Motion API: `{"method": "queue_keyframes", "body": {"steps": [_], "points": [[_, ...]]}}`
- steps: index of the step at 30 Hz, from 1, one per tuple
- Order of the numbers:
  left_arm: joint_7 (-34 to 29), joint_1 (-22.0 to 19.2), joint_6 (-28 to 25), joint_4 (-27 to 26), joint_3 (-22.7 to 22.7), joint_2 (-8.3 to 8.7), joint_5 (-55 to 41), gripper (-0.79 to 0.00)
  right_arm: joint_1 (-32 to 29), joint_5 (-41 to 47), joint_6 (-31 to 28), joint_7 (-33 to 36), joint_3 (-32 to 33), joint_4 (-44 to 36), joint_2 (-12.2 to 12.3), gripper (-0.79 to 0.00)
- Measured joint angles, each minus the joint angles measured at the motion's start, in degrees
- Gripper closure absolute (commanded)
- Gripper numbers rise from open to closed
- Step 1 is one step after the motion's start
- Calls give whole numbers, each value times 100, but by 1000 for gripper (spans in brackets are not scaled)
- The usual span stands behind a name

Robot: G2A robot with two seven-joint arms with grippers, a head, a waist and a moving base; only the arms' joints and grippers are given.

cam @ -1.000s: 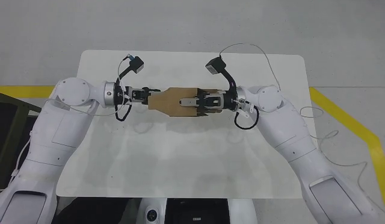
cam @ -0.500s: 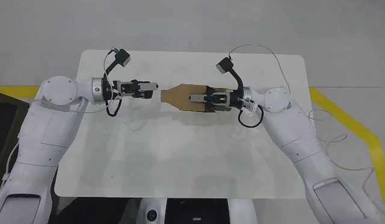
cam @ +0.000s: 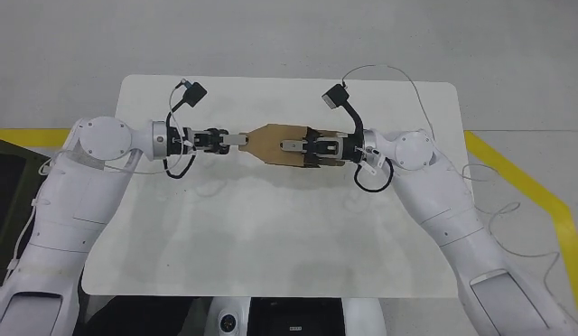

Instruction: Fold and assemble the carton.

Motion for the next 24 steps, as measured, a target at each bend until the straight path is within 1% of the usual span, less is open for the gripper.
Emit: {"method": "queue_keyframes", "body": {"steps": [10, 24], "points": [[-130, 9, 24, 47, 119, -23, -228, -785, 19, 280, -79, 127, -131, -165, -51, 0], [-259, -78, -85, 57, 303, -68, -445, -785, 134, 702, -230, 277, -353, -112, -167, 0]]}}
